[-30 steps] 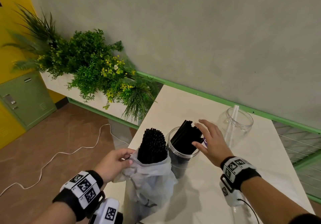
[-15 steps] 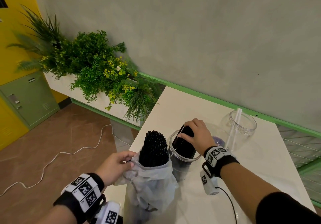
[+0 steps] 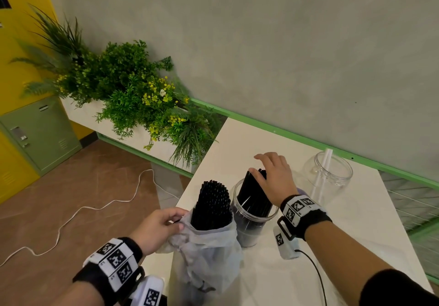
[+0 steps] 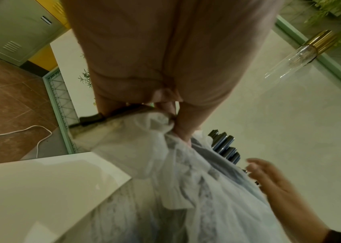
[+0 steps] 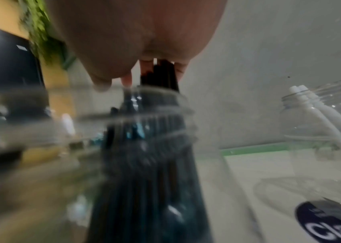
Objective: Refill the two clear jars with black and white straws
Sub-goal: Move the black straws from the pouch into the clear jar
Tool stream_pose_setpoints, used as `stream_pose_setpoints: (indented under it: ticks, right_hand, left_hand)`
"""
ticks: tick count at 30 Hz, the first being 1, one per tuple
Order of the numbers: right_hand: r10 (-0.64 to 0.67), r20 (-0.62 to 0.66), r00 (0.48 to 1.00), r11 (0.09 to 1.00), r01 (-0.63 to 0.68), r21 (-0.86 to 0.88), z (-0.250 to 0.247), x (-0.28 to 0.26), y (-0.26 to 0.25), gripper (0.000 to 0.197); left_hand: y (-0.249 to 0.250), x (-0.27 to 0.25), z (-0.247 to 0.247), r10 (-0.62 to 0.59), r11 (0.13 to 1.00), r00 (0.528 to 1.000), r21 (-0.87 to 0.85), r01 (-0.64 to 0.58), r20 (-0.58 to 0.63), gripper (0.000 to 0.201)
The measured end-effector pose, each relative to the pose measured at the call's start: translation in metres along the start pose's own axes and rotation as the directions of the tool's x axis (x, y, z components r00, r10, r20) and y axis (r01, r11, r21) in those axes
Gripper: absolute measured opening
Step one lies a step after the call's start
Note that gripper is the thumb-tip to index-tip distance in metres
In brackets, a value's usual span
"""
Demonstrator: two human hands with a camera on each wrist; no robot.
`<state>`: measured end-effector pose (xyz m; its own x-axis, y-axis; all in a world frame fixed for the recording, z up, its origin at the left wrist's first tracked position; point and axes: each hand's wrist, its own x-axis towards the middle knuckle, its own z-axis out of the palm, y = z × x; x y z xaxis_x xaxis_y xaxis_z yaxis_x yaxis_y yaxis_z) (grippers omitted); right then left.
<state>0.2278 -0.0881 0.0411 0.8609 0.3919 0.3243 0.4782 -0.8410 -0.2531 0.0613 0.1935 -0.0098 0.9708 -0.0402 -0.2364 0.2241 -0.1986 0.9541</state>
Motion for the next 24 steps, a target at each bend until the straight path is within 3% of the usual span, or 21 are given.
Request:
stream_pose_setpoints:
  ticks: [4,6,8,11,14,17,20,24]
  right_hand:
    - [-0.075,-0.224,0.972,0.956,0.134,0.262,-0.023,-0.03,-0.033,0.032]
    - [-0.157,-0.15,0.976,0.91,0.202,0.363,-0.028,-0.058,-0.054,0.02]
    - [-0.218,0.02,0.976,0.89,0.191,0.415,-0.022,-0.089,-0.068,0.014]
    - [-0.163,0.263,0.951,0.921,0.052,0.386,-0.002,-0.123,-0.077,0.039]
    - [-0.023,0.386,0.922,0.923,-0.129,0.363,0.015,-0.135,-0.082,0.058]
    - [0.064,0.467,0.882,0.87,-0.279,0.407,0.03,-0.131,-0.085,0.065]
    - [0.068,0.519,0.852,0.795,-0.361,0.488,0.045,-0.124,-0.09,0.065]
    - [0.043,0.39,0.92,0.773,-0.278,0.57,0.043,-0.116,-0.1,0.039]
  left_hand:
    - [0.0,0.0,0.0,-0.016,1.0,1.0,-0.011,0.016,-0.015,0.029]
    - [-0.002,0.0,-0.001,-0.018,1.0,1.0,-0.016,0.018,-0.013,0.029]
    - [-0.003,0.0,-0.002,-0.018,1.0,1.0,-0.017,0.018,-0.002,0.028]
    - [-0.005,-0.001,-0.004,-0.017,1.0,1.0,-0.003,0.017,-0.002,0.028]
    - [-0.006,-0.003,-0.003,-0.02,1.0,1.0,-0.008,0.02,0.017,0.028]
    - [-0.006,-0.007,0.0,-0.026,0.999,0.999,-0.03,0.028,0.047,0.027]
    - [-0.006,-0.009,0.004,-0.039,0.998,0.998,-0.038,0.042,0.058,0.026]
    - [-0.002,-0.015,0.004,-0.025,0.994,1.0,-0.109,0.025,-0.003,0.026]
